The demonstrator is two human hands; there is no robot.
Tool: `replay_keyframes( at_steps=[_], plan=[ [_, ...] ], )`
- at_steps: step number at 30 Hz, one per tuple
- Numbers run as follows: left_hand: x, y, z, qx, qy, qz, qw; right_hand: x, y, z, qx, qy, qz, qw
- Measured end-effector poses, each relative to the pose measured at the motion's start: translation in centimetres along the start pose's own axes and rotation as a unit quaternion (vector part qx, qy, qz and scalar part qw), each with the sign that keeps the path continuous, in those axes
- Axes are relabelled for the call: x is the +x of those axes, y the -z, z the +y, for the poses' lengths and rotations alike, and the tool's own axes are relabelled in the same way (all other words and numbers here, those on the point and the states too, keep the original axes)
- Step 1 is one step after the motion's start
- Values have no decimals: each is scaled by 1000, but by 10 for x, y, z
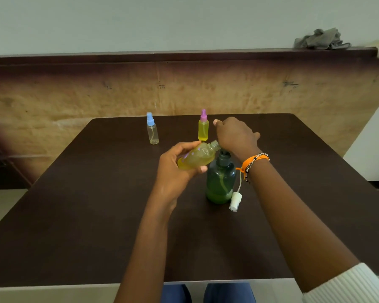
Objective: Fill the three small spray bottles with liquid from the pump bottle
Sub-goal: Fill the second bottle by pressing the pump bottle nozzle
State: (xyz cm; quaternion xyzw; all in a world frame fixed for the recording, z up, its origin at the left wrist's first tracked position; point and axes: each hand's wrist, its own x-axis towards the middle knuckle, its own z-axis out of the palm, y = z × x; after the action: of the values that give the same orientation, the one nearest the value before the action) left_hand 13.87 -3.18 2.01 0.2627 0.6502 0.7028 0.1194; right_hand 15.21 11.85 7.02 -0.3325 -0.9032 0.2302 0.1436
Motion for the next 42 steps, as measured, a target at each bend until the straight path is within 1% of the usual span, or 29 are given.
replay_keyframes(
  at_steps=[4,12,15,18,25,30,34,38,40,42],
  plan=[
    [-2,-1,-4,0,14,6,1000,-3,-4,4,14,-22,-4,1000],
    [1,-2,2,7,1,6,1000,0,5,-3,-13,10,-2,1000],
    [0,-2,-2,1,12,14,1000,1,-1,-2,13,-11,-3,1000],
    [0,-2,-4,-12,31,17,999,-2,-6,-1,17,-16,-1,1000],
    [1,-4,4,-19,19,2,1000,2,7,-3,13,1,-30,999],
    [1,-2,-3,-29,26,-5,999,0,-1,9,77,-22,-6,997],
    [1,-1,-5,-40,31,-8,999,-1,-1,8,40,-11,-4,999],
    [2,-1,0,-39,26,-14,999,4,7,1,-4,10,-23,1000],
    [3,-1,-1,-43,24,-15,999,5,6,1,-10,14,-19,1000],
    [3,-1,-4,-48,26,-14,998,3,1,3,9,3,0,1000]
  ],
)
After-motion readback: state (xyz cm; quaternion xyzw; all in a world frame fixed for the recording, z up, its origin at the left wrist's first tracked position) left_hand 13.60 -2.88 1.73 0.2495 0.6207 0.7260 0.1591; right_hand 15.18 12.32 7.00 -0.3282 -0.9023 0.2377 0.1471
